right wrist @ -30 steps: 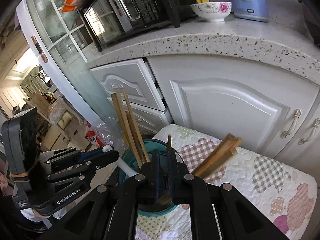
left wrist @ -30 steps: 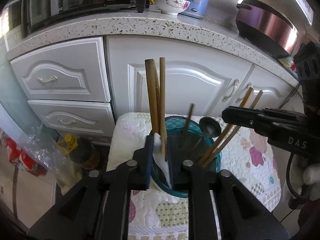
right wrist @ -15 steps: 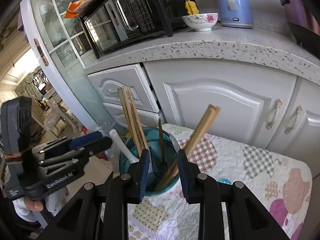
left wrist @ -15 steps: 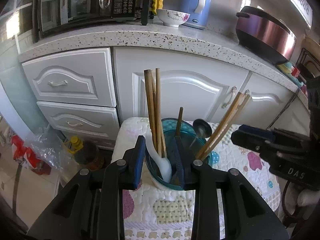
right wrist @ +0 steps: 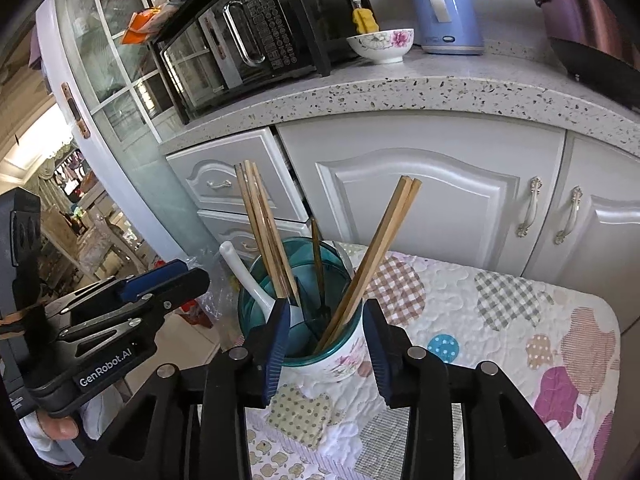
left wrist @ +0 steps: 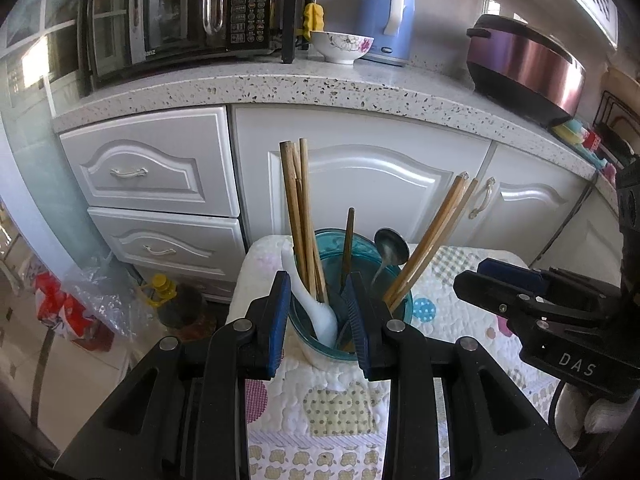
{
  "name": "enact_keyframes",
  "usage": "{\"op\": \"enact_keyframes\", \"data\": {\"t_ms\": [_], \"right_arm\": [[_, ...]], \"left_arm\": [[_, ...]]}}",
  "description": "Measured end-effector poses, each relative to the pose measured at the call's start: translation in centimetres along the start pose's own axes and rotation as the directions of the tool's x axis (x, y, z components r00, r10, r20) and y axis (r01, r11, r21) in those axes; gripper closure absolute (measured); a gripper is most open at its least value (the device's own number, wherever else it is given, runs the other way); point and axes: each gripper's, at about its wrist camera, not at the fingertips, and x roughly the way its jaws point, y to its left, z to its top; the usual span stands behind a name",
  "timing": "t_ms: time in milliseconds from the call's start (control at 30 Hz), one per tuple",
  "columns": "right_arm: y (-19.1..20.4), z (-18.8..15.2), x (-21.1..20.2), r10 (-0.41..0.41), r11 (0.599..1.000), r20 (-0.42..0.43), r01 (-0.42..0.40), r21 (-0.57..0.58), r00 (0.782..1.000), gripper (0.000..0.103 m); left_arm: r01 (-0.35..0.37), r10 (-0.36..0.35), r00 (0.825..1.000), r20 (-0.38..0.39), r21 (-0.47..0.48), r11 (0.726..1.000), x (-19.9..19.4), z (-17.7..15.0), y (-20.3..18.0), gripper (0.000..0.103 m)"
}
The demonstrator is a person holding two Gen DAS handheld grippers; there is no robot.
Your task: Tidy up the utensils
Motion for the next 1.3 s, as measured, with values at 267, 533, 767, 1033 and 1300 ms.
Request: {"op": "enact_keyframes", "data": {"t_ms": [267, 533, 767, 1033, 1300], "right_arm": [[0.1, -0.5, -0.6, -0.033, 0.999, 0.016, 0.033, 0.009, 0.999, 0.065], [0.9, -0.7, -0.7, -0.042, 0.999, 0.017, 0.042, -0.001, 0.999, 0.064], [1.1, -0.8, -0.5, -0.059, 0.998, 0.009, 0.059, -0.005, 0.998, 0.063], [1.4, -0.7, -0.4, -0.077, 0.997, 0.017, 0.077, -0.013, 0.997, 0.063], [1.2, -0.8, -0.6, -0.088, 0.996, 0.018, 0.089, -0.009, 0.996, 0.062]], "left_arm": [[-0.017, 0.017, 1.0, 0.016, -0.002, 1.0, -0.7, -0.2, -0.3, 0.075], [-0.032, 0.032, 0.999, 0.018, -0.007, 0.999, -0.9, -0.5, -0.5, 0.075], [-0.047, 0.047, 0.999, 0.026, -0.011, 0.999, -1.0, -0.4, -0.3, 0.075], [-0.06, 0.06, 0.998, 0.029, -0.018, 0.998, -1.0, -0.5, -0.4, 0.075], [-0.074, 0.074, 0.997, 0.037, -0.01, 0.997, -1.1, -0.7, -0.6, 0.075]]}}
